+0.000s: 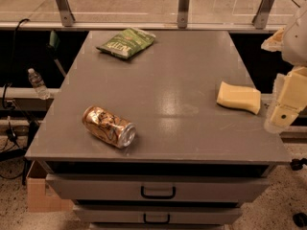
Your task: Pick green jalapeno chip bag
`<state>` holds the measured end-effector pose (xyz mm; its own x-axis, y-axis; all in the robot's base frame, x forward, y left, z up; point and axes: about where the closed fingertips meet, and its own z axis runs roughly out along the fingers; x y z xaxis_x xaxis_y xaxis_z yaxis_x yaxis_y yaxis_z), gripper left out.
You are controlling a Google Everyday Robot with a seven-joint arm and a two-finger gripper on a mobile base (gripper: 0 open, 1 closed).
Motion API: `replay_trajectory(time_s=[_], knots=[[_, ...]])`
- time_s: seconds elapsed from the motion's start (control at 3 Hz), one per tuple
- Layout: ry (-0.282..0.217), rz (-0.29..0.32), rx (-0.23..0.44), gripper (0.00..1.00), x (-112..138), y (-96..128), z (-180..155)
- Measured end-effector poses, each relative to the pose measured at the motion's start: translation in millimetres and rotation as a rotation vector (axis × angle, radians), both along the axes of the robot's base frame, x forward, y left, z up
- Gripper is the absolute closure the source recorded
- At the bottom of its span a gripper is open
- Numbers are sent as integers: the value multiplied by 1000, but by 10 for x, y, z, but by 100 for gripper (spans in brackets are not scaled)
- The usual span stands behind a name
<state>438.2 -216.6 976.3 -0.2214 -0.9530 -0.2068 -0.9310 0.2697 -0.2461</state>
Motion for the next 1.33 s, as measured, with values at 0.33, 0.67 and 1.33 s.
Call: replay_trajectory(time_s=[0.33, 0.67, 1.33], knots=[[0, 0, 0, 0, 0, 0, 0], [-43, 52, 69, 0, 249, 114, 19], [-192, 244, 296, 0, 1375, 1406, -132]])
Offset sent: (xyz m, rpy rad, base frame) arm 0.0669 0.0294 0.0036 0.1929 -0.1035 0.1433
